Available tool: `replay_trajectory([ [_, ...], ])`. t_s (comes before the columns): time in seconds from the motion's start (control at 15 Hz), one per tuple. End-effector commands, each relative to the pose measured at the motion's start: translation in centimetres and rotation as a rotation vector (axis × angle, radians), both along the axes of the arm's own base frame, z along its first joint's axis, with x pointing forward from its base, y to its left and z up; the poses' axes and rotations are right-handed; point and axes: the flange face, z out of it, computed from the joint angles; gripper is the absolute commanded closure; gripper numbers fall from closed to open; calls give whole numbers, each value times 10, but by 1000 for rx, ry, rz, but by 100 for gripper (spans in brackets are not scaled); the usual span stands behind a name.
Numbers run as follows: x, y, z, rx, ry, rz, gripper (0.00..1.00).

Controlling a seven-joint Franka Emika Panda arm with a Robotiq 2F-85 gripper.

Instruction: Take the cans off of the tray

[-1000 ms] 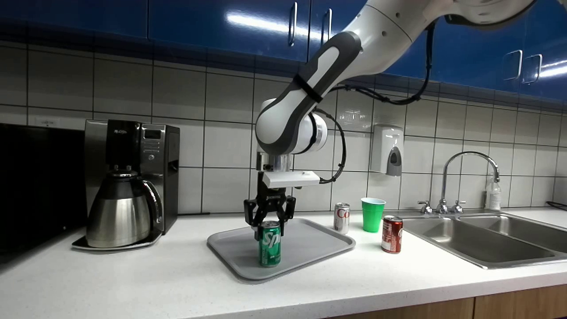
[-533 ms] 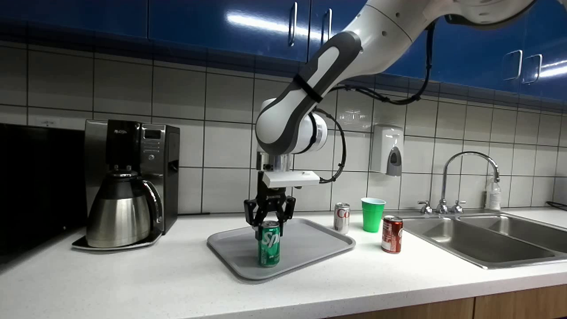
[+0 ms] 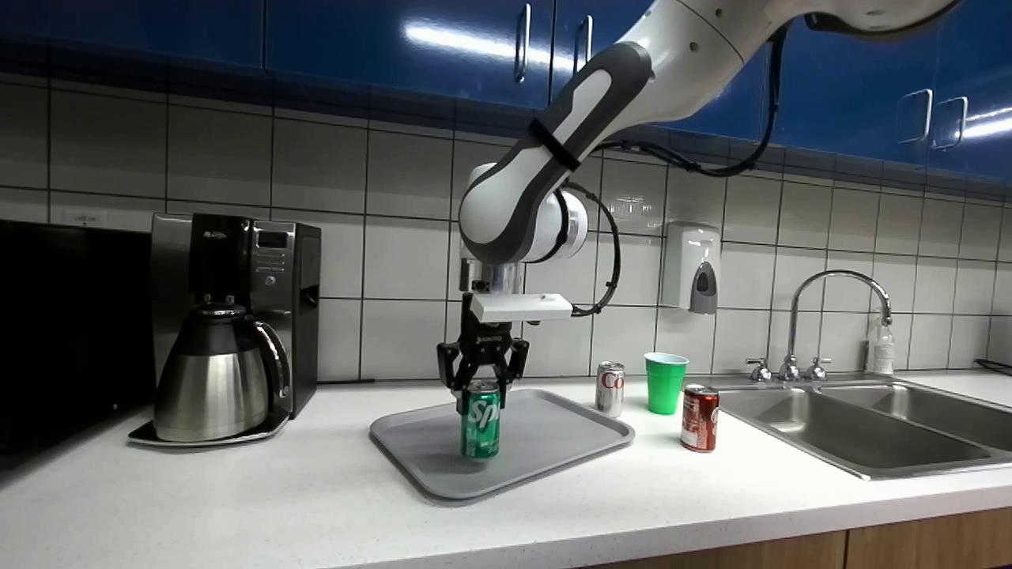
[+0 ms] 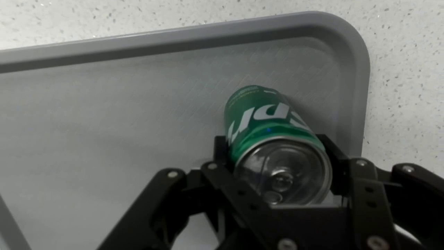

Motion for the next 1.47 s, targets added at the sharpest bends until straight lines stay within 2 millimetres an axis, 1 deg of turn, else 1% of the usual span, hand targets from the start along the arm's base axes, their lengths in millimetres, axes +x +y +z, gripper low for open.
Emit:
replay_trajectory([
  [0.0, -9, -12, 23, -3, -38, -35, 62],
  [0.33, -16, -29, 28, -11, -42, -85, 62],
  [0.8, -30, -50, 29, -19, -41, -164, 62],
  [1.07, -35, -68, 29, -25, -42, -212, 62],
  [1.4, -49, -91, 25, -32, -31, -268, 62],
])
